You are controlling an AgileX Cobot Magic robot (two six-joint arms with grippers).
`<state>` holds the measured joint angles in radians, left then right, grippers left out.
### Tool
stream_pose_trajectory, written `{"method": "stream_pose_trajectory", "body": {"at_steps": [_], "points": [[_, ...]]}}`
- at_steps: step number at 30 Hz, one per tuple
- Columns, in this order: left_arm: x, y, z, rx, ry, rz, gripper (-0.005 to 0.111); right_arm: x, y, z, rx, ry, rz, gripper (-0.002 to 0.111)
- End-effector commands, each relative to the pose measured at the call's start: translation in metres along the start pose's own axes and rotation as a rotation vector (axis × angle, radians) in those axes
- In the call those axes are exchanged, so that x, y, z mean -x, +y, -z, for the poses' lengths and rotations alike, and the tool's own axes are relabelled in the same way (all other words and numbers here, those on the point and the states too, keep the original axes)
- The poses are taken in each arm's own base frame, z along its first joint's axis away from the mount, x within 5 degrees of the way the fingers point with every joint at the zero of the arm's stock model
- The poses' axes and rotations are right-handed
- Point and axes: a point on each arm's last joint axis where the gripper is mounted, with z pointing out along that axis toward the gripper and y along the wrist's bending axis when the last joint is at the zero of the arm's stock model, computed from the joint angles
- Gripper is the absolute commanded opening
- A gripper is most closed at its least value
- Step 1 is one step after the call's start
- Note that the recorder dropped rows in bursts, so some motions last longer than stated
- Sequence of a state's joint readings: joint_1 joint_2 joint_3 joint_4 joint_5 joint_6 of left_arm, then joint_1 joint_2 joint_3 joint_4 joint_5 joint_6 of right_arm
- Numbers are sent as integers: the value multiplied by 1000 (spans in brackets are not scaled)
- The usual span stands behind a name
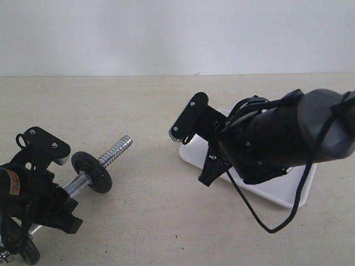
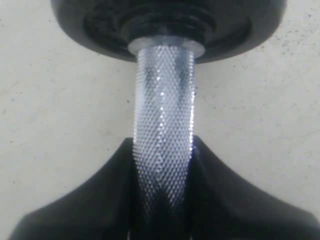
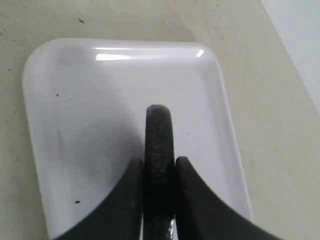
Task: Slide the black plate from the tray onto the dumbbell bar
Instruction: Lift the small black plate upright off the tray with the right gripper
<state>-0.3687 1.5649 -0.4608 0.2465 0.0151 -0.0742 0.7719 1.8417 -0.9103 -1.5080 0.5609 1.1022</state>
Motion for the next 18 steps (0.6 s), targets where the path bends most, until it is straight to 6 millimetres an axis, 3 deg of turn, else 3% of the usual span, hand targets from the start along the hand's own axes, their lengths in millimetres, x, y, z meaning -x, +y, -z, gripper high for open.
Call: {"method": "stream_pose_trajectory", "body": {"at_steps": [1,12,18], "points": [[46,0,16,-15,-419,-2,4,-1,-15,0,-23,21,-41,0],[46,0,16,-15,-419,-4,4,15,-39,-4,70,64,-167,0],[46,0,16,-15,-417,-4,4,11,-51,-6,172,171,-156,0]]}}
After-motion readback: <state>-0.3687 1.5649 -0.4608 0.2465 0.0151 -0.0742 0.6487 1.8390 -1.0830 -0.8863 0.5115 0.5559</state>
